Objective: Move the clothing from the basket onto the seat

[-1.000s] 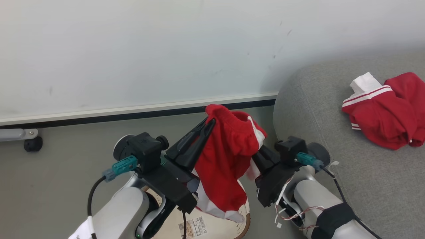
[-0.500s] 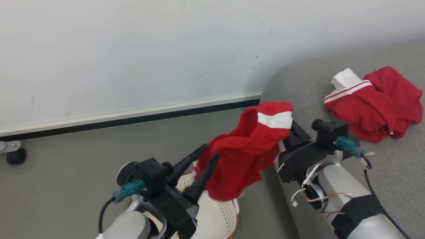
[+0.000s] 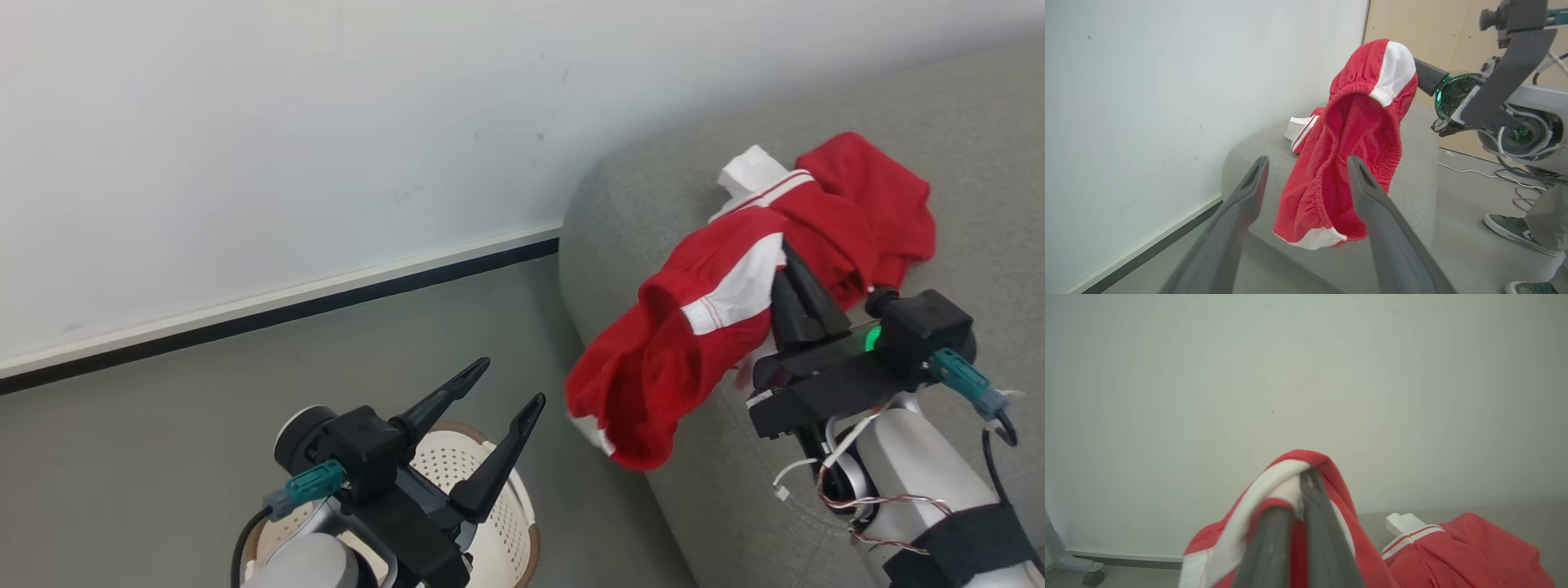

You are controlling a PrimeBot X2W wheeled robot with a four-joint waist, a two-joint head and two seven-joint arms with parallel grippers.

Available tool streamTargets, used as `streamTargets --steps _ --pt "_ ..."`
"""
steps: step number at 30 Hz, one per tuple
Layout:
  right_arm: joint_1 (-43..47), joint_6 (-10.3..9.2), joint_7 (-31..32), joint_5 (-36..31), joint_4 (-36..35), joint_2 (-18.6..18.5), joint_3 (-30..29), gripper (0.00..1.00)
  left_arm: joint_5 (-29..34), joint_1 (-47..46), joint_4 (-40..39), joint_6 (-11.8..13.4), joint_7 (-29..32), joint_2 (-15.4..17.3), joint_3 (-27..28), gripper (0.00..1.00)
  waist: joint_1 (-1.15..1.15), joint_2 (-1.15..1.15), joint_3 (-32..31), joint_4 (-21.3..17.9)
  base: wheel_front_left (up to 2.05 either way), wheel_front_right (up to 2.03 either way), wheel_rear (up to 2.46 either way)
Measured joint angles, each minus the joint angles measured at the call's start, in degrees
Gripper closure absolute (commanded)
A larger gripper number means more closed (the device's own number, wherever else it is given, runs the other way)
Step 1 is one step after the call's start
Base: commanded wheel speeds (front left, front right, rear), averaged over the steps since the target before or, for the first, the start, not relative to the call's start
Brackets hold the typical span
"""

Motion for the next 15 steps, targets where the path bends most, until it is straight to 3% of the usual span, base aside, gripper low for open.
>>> streamTargets --steps 15 --pt "7.64 -2.48 -0.16 -1.01 -18.80 -1.69 -4.37 1.00 2.30 0.18 -2.43 0.55 -0.89 1.99 0.10 0.00 0.00 0.00 1.66 -8.92 0.00 0.00 0.00"
